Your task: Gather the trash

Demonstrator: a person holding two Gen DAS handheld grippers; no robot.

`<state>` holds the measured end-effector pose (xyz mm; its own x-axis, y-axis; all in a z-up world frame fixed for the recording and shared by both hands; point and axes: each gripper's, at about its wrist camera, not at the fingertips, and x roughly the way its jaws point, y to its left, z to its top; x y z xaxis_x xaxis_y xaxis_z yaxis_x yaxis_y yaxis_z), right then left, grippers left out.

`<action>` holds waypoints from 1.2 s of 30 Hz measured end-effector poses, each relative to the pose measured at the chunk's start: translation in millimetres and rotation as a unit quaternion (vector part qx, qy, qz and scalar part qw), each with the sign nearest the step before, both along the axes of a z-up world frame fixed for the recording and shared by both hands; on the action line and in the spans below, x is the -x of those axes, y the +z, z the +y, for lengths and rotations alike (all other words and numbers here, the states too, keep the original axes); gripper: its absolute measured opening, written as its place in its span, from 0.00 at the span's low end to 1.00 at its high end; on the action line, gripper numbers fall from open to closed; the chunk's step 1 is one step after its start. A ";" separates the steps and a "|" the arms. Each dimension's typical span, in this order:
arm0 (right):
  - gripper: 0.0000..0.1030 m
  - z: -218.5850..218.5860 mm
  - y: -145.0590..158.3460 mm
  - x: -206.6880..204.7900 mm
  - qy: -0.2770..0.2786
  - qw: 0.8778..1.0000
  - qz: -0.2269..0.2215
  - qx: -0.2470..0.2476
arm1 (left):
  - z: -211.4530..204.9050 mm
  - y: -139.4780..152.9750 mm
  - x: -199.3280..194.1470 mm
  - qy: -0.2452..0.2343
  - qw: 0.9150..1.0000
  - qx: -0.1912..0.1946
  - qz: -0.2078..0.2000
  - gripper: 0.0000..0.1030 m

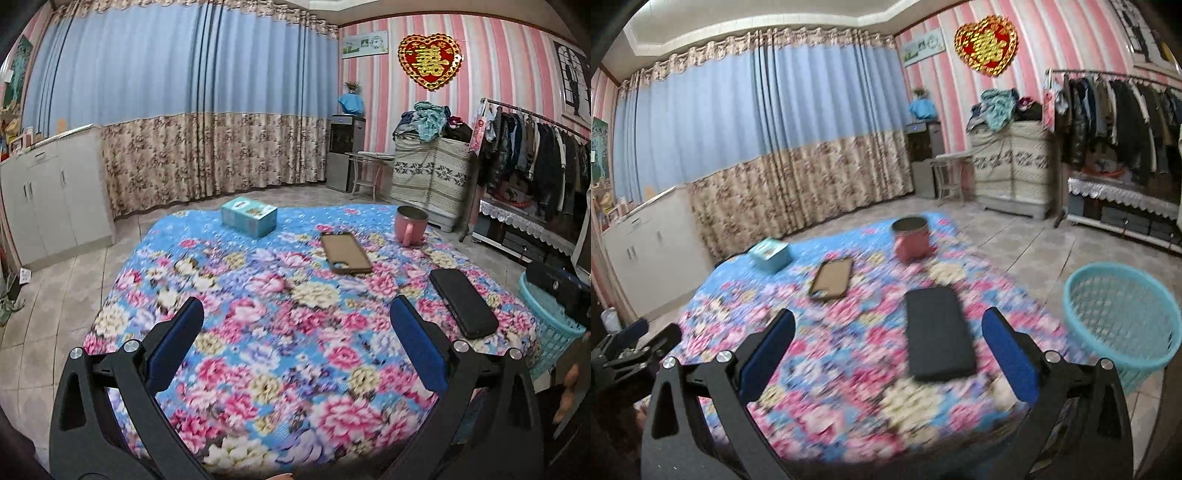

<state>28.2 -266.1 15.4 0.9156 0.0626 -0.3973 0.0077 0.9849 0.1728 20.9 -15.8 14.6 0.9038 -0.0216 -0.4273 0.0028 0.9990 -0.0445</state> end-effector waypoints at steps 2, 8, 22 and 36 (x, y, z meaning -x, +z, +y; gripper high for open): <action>0.96 12.0 -6.9 8.4 0.007 1.000 0.000 0.010 | 0.2 -4.3 0.9 -0.001 1.000 0.004 0.005 0.95; 0.96 25.4 -6.5 21.5 0.014 0.999 -0.027 0.043 | -0.6 -9.7 1.4 -0.003 1.000 0.007 -0.001 0.95; 0.96 27.6 -11.8 27.8 0.012 0.998 -0.033 0.049 | -11.5 -13.1 7.8 -0.018 1.000 -0.001 -0.015 0.95; 0.96 33.0 -10.9 30.7 0.012 0.997 -0.042 0.057 | -11.0 -11.7 10.4 -0.021 1.000 0.003 -0.019 0.95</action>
